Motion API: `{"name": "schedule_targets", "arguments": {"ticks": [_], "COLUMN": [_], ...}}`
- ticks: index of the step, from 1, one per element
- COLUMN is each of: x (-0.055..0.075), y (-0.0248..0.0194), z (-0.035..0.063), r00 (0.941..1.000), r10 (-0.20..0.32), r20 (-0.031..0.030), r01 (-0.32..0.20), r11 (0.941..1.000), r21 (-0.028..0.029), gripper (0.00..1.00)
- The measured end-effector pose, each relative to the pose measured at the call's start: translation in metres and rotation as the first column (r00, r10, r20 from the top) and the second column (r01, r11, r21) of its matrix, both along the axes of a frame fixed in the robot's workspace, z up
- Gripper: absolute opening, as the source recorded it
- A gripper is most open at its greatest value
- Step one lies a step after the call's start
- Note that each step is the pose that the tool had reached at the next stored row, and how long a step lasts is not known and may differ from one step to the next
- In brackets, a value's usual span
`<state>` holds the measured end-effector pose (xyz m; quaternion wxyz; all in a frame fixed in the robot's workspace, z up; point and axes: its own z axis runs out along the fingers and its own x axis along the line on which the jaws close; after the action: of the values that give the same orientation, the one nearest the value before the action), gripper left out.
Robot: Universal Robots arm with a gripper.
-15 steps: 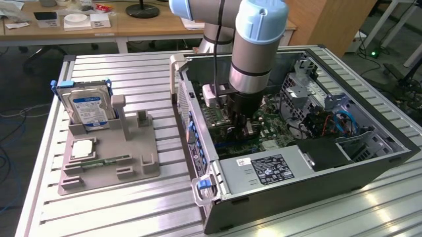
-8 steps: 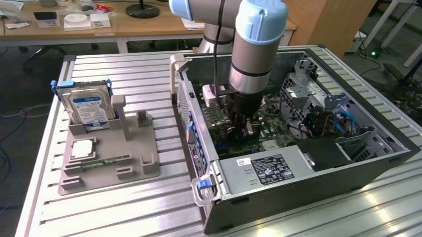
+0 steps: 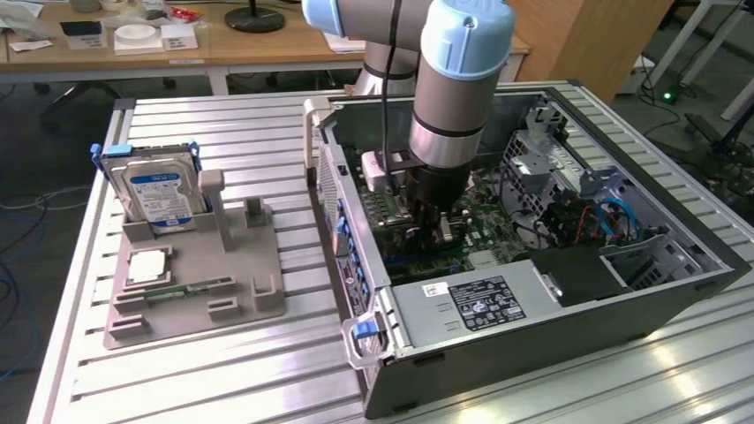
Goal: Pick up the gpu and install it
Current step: 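Insert the gpu into the slot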
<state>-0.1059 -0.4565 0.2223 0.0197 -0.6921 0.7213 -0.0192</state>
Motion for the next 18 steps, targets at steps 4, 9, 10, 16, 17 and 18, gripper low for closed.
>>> {"name": "schedule_targets", "arguments": {"ticks": [4,9,10,16,17,18], "x": [0.0,0.0,0.0,0.0,0.0,0.0], "y": [0.0,-0.0001,-0.0001,0.0,0.0,0.0], "z": [0.0,-0.0022,-0.0027,-0.005,-0.005,-0.005], "r00": [1.0,1.0,1.0,1.0,1.0,1.0], "r10": [0.0,0.0,0.0,0.0,0.0,0.0], "r20": [0.0,-0.0002,-0.0002,0.0001,0.0,-0.0001], "r01": [0.0,0.0,0.0,0.0,0.0,0.0], "r11": [1.0,1.0,1.0,1.0,1.0,1.0], "r21": [0.0001,-0.0005,-0.0004,-0.0001,-0.0001,0.0], "gripper": [0.28,0.28,0.28,0.28,0.28,0.28]}}
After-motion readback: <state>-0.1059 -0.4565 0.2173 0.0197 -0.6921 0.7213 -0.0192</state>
